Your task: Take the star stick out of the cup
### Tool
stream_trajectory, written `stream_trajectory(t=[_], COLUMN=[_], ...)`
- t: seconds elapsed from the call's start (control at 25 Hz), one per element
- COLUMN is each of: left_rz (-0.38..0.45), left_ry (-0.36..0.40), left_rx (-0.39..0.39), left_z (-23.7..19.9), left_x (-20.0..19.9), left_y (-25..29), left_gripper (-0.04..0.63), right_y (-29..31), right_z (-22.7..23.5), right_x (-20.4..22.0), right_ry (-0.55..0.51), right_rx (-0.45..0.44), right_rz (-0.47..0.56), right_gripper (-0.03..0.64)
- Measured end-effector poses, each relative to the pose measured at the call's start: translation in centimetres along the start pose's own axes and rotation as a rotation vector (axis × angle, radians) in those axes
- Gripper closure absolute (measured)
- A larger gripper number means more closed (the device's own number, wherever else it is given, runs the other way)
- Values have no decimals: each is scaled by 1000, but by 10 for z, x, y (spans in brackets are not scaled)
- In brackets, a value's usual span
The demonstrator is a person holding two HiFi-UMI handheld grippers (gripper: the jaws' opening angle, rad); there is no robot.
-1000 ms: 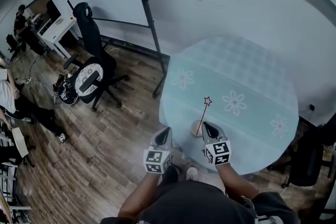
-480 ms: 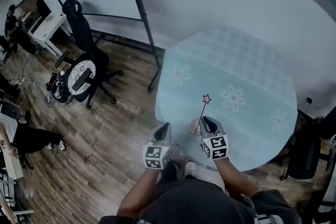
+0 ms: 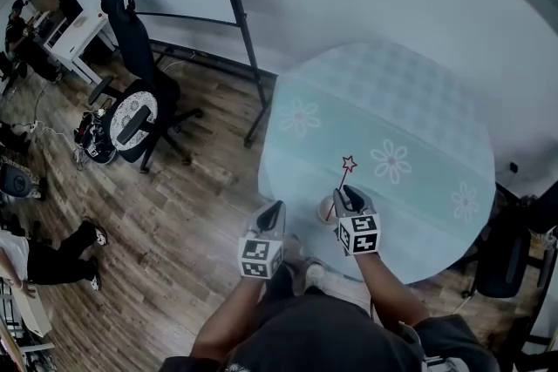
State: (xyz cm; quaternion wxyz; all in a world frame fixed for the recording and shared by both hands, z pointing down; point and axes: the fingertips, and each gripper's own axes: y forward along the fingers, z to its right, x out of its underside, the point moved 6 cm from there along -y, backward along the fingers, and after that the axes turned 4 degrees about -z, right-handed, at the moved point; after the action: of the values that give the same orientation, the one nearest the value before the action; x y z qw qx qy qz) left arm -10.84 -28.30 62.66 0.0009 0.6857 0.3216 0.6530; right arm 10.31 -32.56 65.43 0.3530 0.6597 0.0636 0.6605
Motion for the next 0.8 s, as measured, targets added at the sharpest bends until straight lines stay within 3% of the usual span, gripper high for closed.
stream_trajectory(t=[0.56,0.8], left_rz=[-6,-11], left_ry=[6,4], left_rx=[5,9], left_z=[-8,-4], left_x=[-3,1], left_y=[3,1], left_gripper=[591,589], right_y=[12,9], right_z=[1,-3], right_x=[2,3], right_ry=[29,29], right_rx=[-9,-4], right_rz=[-33,-14], right_gripper=[536,569])
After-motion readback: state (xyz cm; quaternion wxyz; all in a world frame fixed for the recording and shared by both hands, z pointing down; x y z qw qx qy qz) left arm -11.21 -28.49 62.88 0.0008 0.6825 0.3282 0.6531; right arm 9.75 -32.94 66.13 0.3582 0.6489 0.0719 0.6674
